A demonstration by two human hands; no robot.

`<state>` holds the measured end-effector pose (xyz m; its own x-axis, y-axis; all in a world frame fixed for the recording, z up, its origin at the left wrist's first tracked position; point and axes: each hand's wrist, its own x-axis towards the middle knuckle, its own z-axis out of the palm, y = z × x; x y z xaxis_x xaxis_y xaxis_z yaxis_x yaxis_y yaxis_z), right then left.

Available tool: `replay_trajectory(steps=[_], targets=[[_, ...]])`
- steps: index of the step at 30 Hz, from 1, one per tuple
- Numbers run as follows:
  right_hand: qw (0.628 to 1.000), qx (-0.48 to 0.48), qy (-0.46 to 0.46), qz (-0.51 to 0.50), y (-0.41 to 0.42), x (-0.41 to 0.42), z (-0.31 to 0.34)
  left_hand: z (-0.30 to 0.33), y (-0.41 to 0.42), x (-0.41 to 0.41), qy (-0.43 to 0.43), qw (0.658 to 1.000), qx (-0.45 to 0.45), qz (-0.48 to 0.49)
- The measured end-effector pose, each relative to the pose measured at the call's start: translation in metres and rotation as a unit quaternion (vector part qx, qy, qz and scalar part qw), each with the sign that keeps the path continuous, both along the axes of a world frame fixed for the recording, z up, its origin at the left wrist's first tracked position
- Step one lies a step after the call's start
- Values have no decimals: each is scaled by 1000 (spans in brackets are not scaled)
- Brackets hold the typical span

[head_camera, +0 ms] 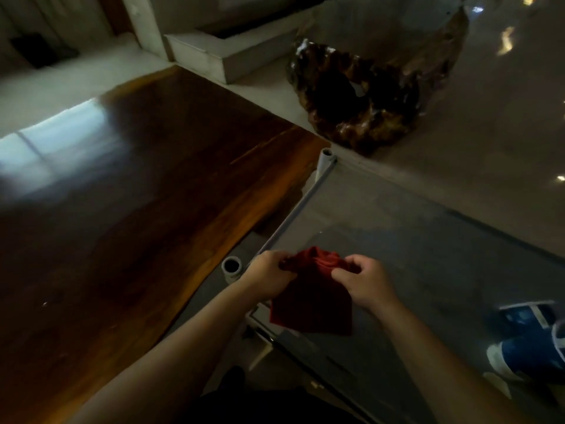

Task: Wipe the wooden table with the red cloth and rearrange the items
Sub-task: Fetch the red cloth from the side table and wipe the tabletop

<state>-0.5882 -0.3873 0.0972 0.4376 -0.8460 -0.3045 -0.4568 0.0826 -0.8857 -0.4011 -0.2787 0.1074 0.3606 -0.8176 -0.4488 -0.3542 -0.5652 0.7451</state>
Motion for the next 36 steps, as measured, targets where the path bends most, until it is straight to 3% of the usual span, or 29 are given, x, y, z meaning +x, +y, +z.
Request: replay_trajectory(steps=[8, 20, 26, 36], targets=[[982, -42, -66, 173, 25, 39, 64, 35, 90, 23, 114, 973, -115, 162], [904, -27, -92, 417, 119, 183, 79, 39, 250, 81, 89, 909, -192, 358], [892, -6, -64, 448, 180, 254, 64, 23, 314, 137, 94, 895, -185, 395], [907, 4, 22, 420, 243, 357, 25, -15, 370, 245, 136, 895, -136, 402]])
